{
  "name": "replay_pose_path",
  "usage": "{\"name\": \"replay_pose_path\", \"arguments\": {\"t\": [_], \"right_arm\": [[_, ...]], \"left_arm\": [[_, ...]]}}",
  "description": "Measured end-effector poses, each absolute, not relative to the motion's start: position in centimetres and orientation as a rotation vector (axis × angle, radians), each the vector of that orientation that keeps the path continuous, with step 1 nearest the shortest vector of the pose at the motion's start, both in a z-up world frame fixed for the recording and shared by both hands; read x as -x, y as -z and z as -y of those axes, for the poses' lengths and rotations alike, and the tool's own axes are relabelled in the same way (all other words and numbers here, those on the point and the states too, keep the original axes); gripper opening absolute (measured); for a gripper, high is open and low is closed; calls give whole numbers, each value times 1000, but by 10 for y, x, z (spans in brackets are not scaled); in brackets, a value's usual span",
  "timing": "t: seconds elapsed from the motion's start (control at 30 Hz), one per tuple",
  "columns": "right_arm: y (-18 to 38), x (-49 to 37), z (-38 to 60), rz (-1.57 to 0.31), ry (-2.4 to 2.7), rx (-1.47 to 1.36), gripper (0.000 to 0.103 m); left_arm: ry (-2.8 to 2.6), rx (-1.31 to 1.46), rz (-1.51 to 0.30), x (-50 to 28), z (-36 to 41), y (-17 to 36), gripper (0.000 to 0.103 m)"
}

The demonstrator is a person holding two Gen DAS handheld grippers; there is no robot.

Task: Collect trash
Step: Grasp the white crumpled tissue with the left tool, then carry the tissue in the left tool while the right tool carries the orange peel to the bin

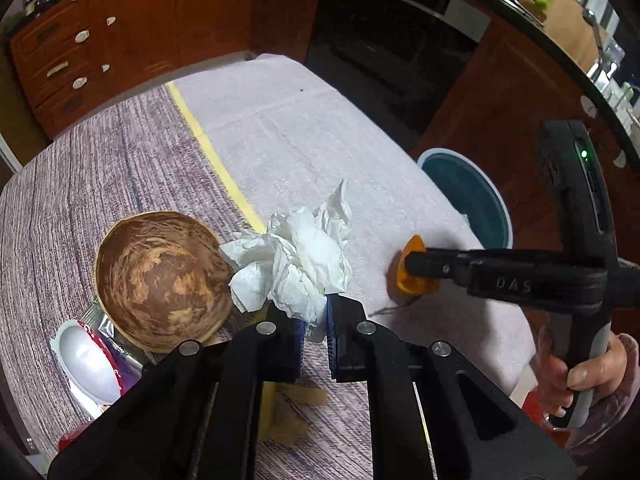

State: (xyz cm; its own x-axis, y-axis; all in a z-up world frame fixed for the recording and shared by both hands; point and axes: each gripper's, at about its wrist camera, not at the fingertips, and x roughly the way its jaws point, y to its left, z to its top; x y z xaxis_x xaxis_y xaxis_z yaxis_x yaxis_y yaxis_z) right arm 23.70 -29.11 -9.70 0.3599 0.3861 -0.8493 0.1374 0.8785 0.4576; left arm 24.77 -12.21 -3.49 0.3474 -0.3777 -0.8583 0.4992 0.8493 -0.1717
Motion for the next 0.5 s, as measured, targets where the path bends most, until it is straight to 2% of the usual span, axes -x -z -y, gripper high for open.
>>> {"name": "replay_pose_path", "arguments": {"t": [0.5], "right_arm": [[37, -174, 418, -983, -4, -632, 19]], "left_arm": [[717, -249, -1005, -210, 233, -3, 9]]}}
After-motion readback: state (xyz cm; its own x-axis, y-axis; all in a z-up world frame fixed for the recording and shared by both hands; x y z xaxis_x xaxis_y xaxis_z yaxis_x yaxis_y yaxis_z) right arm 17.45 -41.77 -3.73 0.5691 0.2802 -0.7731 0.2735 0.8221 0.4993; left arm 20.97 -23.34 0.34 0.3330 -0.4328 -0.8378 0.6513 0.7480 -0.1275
